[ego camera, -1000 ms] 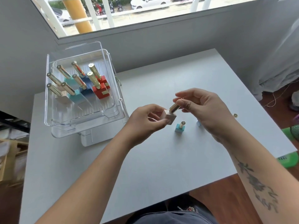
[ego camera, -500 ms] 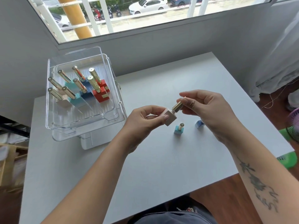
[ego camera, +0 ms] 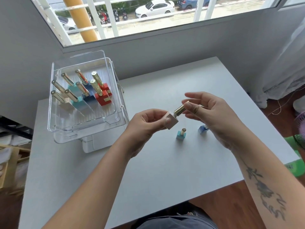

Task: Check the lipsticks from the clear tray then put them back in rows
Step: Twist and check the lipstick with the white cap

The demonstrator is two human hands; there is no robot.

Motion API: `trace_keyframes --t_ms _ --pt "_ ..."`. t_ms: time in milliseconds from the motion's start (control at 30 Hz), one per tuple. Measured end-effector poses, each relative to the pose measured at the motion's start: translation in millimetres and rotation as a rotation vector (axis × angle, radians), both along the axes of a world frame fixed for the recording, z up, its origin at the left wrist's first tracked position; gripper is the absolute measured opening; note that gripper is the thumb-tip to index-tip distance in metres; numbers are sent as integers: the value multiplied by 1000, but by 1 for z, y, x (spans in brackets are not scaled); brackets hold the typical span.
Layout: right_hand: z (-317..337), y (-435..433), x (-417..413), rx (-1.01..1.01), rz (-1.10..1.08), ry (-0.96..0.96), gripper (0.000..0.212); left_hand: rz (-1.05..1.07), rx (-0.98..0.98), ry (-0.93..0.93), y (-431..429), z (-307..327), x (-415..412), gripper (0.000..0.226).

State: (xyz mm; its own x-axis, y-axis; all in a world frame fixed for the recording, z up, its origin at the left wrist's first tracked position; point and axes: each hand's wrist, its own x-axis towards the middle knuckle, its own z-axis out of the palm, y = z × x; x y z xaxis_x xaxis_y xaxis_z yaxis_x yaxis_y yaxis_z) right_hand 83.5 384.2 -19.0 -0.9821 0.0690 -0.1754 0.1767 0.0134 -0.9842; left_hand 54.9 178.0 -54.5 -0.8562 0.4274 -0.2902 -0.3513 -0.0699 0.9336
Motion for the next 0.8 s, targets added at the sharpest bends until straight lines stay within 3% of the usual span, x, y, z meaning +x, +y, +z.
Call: trace_keyframes --t_ms 267,500,633,800 --pt "3 16 -8 -30 68 7 16 34 53 -11 16 4 3 19" --pt "7 32 -17 -20 75 0 47 98 86 -25 36 10 10 31" --pt "13 46 -23 -128 183 -17 35 133 95 -21 46 15 11 33" --pt "13 52 -29 9 175 22 11 156 79 -14 56 14 12 24"
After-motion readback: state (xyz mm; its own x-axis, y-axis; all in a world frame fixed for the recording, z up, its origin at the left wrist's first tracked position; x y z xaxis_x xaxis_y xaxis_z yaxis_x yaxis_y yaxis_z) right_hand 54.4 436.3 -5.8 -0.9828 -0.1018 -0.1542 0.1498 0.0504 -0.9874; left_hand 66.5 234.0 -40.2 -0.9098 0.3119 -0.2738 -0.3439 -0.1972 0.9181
